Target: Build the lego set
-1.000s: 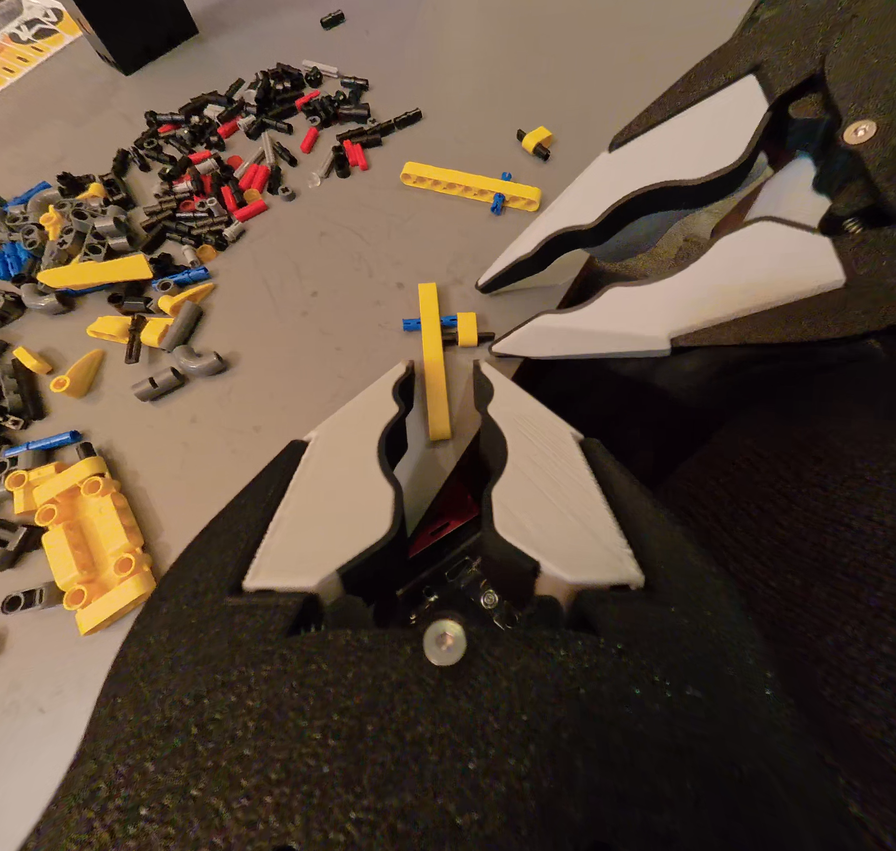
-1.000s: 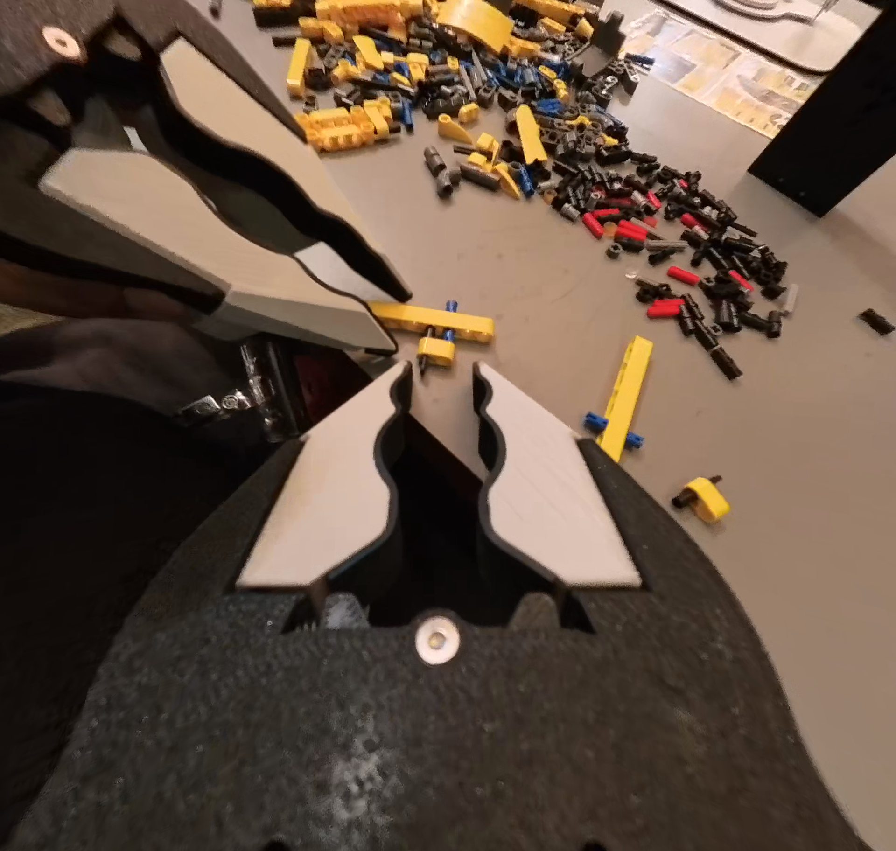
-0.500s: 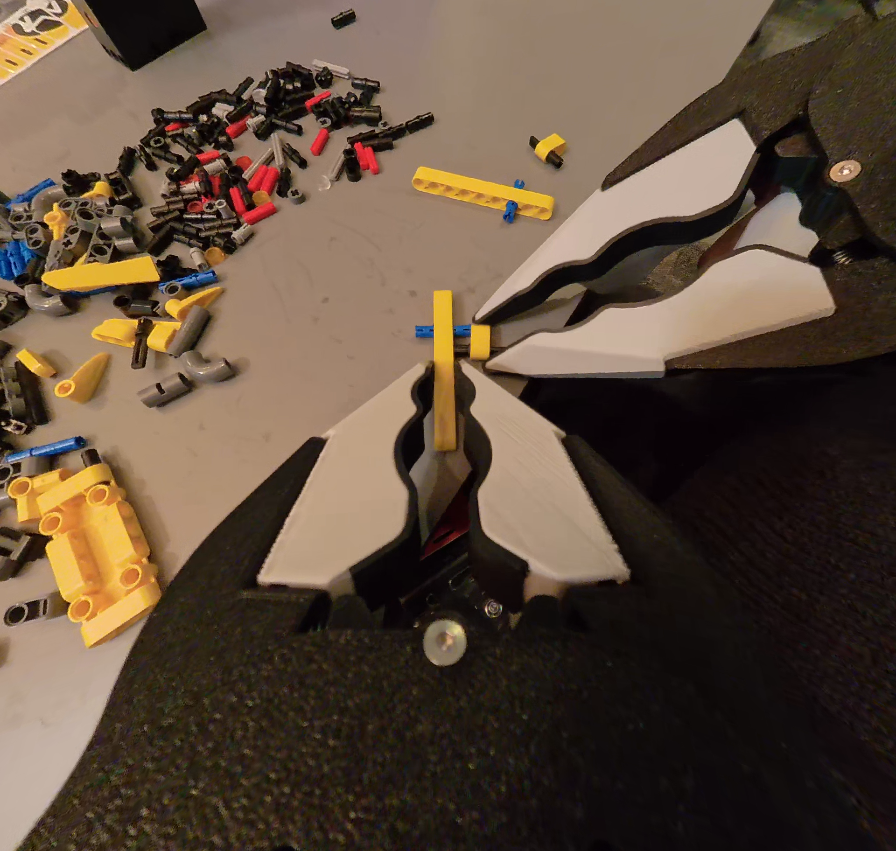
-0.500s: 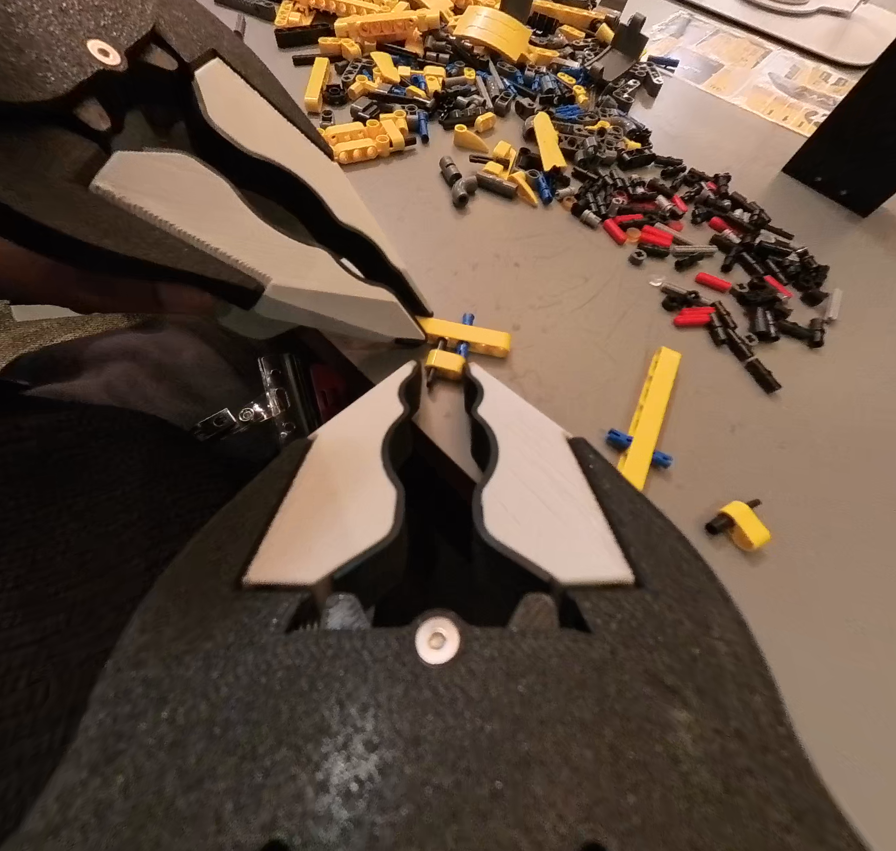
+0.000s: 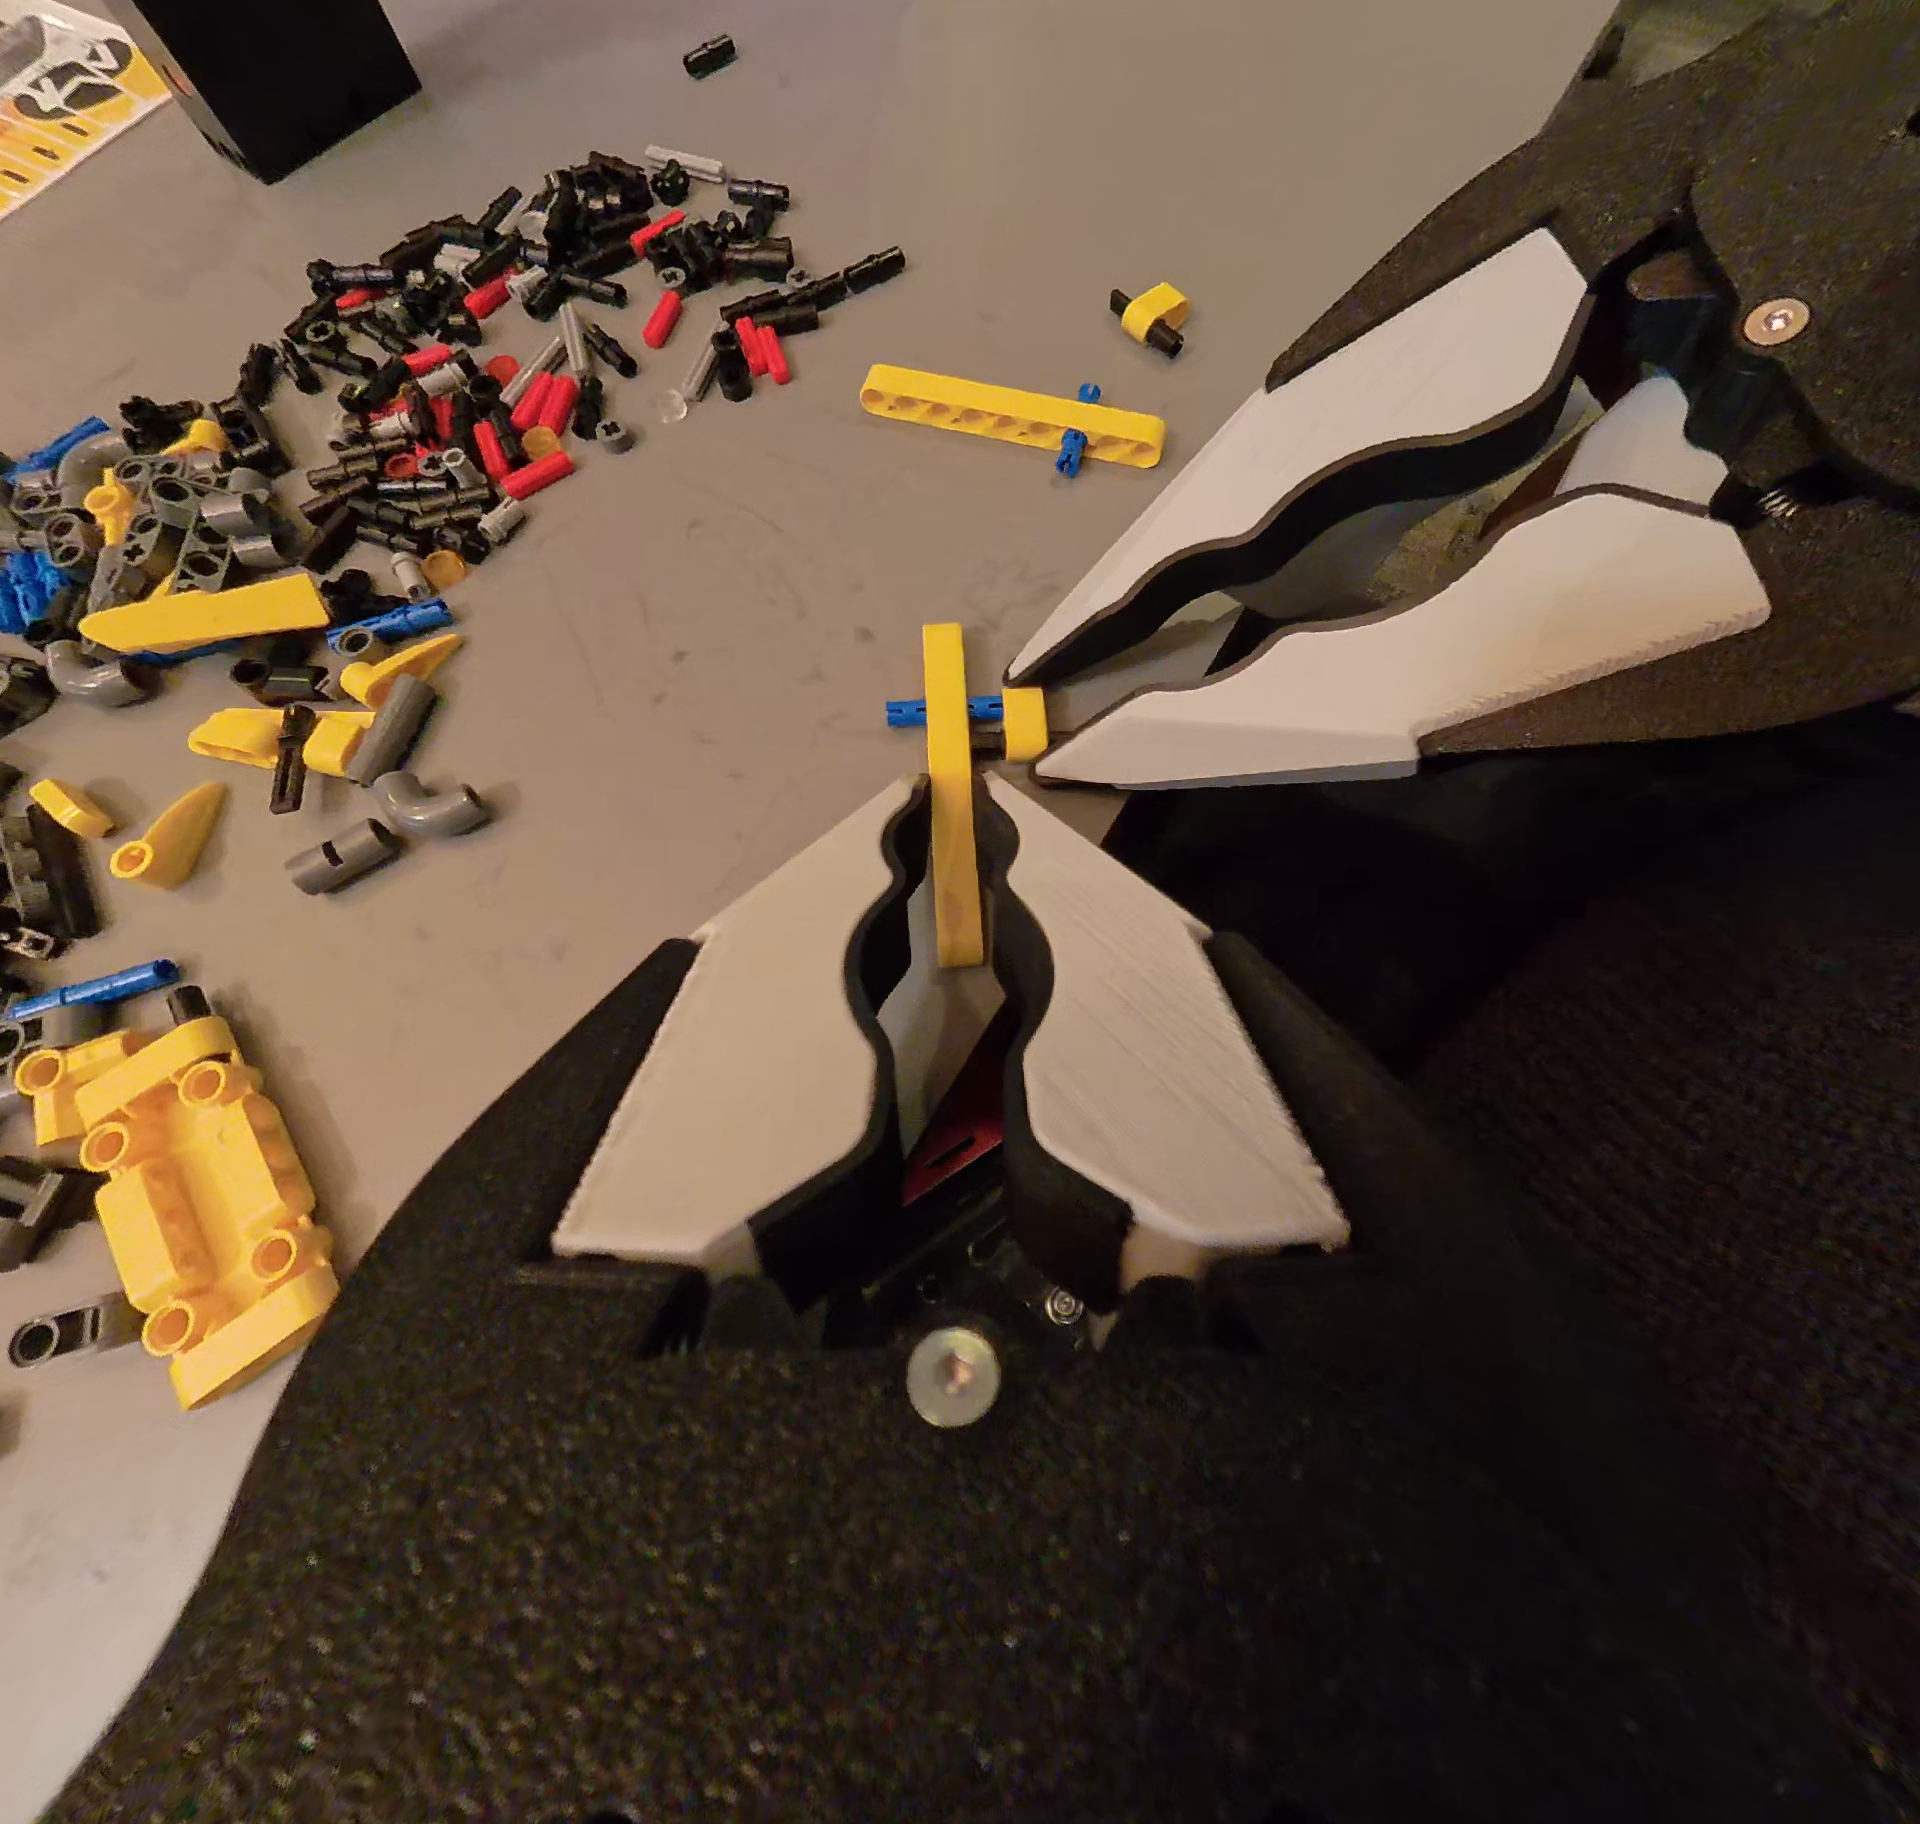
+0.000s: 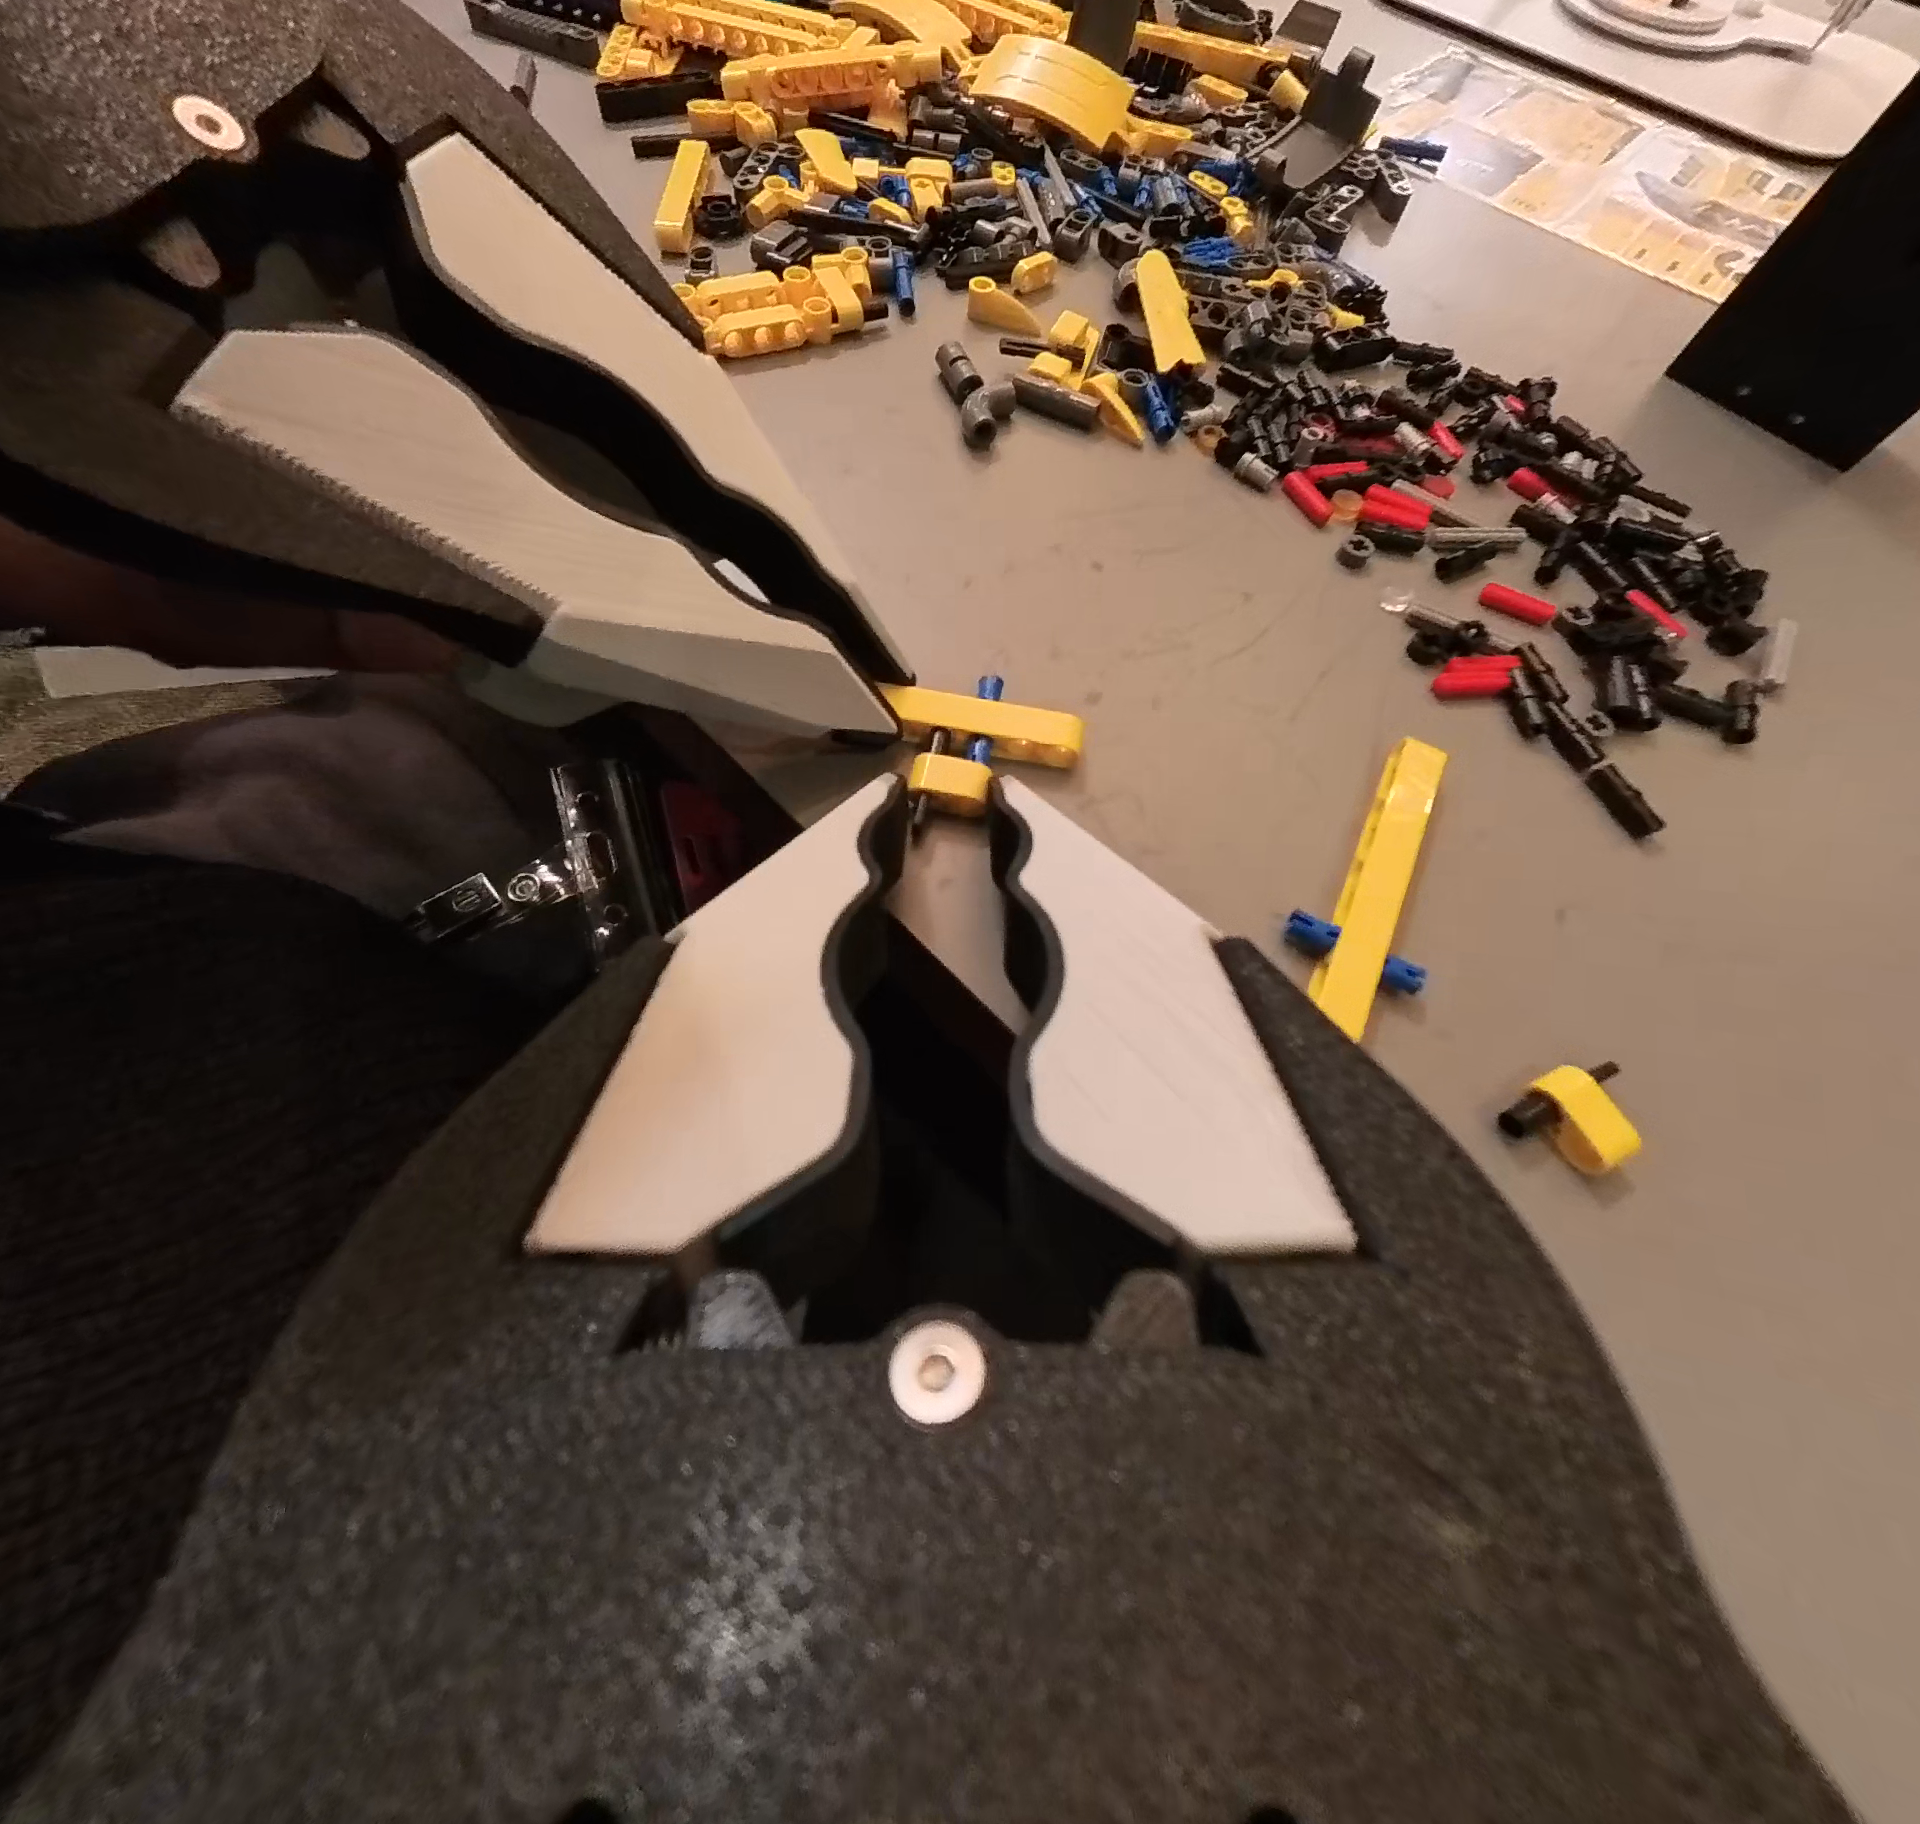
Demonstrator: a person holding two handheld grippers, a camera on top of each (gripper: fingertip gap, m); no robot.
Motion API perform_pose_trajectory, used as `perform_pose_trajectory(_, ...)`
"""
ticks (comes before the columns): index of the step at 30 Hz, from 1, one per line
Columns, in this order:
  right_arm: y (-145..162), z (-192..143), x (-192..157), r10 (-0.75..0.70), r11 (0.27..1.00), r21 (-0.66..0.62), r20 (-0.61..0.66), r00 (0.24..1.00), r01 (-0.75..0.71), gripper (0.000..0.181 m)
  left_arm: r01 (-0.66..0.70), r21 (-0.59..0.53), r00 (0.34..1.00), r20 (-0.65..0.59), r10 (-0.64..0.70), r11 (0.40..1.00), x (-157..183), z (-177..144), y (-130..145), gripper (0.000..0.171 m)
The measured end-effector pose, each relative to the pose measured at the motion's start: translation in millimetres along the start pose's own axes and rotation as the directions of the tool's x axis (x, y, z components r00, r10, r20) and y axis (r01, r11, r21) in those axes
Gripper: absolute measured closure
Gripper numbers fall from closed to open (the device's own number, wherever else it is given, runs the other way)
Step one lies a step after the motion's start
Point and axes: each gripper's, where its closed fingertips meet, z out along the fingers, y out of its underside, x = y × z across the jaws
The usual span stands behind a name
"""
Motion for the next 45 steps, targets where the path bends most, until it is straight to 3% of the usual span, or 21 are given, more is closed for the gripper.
perform_pose_trajectory(9, 0.0, -1.4, 0.1, -0.028, 1.0, -0.003, 0.023, 0.999, 0.028, 0.166, -0.025, 0.005, 1.0, -0.015, 0.025, 1.0, 1.5, -0.4, 0.1, 0.164)
perform_pose_trajectory(16, 3.4, -8.0, -5.3, -0.112, 0.994, -0.005, 0.031, 0.993, 0.112, 0.167, -0.122, 0.029, 0.992, -0.03, 0.123, 0.992, 11.3, -3.9, 2.2, 0.164)
perform_pose_trajectory(27, 9.7, -23.0, -11.0, 0.054, 0.997, 0.052, 0.093, 0.994, -0.059, 0.167, -0.072, 0.065, 0.99, -0.117, 0.079, 0.995, 27.2, -5.2, 2.6, 0.165)
perform_pose_trajectory(35, 6.0, -20.5, -11.0, 0.159, 0.985, 0.051, 0.087, 0.983, -0.164, 0.166, 0.043, 0.067, 0.983, -0.179, -0.03, 0.997, 25.0, -6.5, 3.2, 0.164)
perform_pose_trajectory(40, 2.5, -23.1, -9.6, 0.236, 0.965, 0.084, 0.142, 0.961, -0.249, 0.166, 0.197, 0.063, 0.945, -0.279, -0.172, 0.978, 26.7, -6.6, 1.6, 0.164)
perform_pose_trajectory(45, 1.9, -23.1, -9.8, 0.168, 0.975, 0.124, 0.134, 0.977, -0.185, 0.166, 0.277, 0.05, 0.915, -0.32, -0.247, 0.96, 25.7, -6.6, 0.9, 0.164)
